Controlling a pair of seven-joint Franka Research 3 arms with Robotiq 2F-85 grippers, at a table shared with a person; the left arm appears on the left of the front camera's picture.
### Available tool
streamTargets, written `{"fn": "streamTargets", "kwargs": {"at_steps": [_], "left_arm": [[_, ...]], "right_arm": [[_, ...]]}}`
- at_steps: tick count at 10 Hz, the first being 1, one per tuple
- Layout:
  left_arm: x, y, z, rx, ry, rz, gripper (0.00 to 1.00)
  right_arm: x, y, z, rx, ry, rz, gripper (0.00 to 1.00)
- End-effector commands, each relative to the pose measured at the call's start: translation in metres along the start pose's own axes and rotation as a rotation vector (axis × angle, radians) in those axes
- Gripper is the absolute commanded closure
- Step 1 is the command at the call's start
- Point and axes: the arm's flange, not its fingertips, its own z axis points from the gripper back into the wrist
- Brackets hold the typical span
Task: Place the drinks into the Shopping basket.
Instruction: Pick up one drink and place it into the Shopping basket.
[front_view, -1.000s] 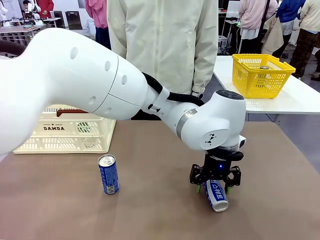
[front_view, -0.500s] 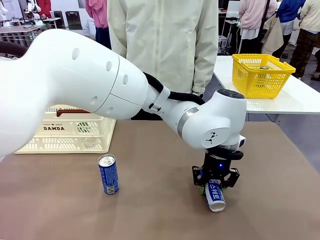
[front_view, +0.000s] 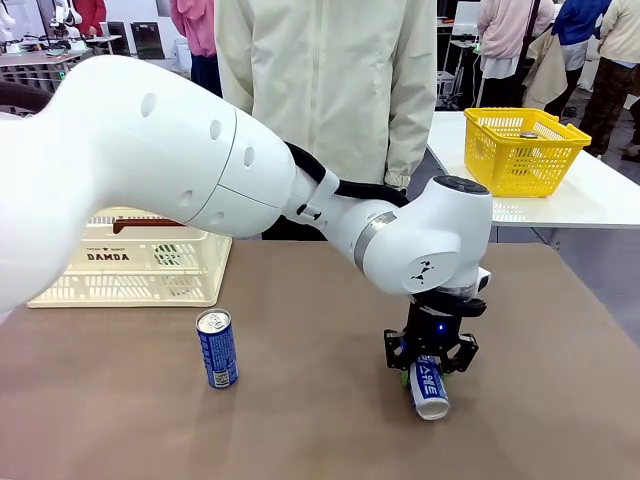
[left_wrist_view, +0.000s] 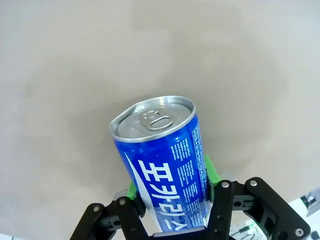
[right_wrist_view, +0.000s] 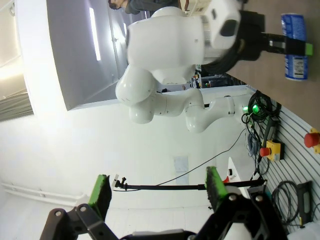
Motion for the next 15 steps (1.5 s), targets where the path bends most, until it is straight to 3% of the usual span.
{"fn": "streamTargets", "kwargs": {"at_steps": [1,3,5,6,7,12,13,15], "left_arm": [[-0.013,0.035,0.095,-0.011,-0.076,-0.119,1.0],[-0.04,0.064,0.202,-0.04,-0.054,-0.308,1.0],[-0.075,0.073,0.249,-0.073,-0.095,-0.367,1.0],[-0.088,0.078,0.26,-0.107,-0.134,-0.361,1.0],[-0.071,0.063,0.258,-0.049,-0.104,-0.352,1.0],[-0.068,0.065,0.249,-0.049,-0.082,-0.359,1.0],[-0.033,0.086,0.267,-0.044,-0.126,-0.284,1.0],[0.044,0.181,0.31,-0.175,-0.177,-0.232,1.0]], "right_arm": [[0.001,0.007,-0.001,0.011,-0.005,-0.019,0.0],[0.001,0.007,-0.001,0.011,-0.005,-0.019,0.0],[0.001,0.007,-0.001,0.011,-0.005,-0.019,0.0],[0.001,0.007,-0.001,0.011,-0.005,-0.019,0.0],[0.001,0.007,-0.001,0.011,-0.005,-0.019,0.0],[0.001,0.007,-0.001,0.011,-0.005,-0.019,0.0],[0.001,0.007,-0.001,0.011,-0.005,-0.019,0.0],[0.001,0.007,-0.001,0.011,-0.005,-0.019,0.0]]}}
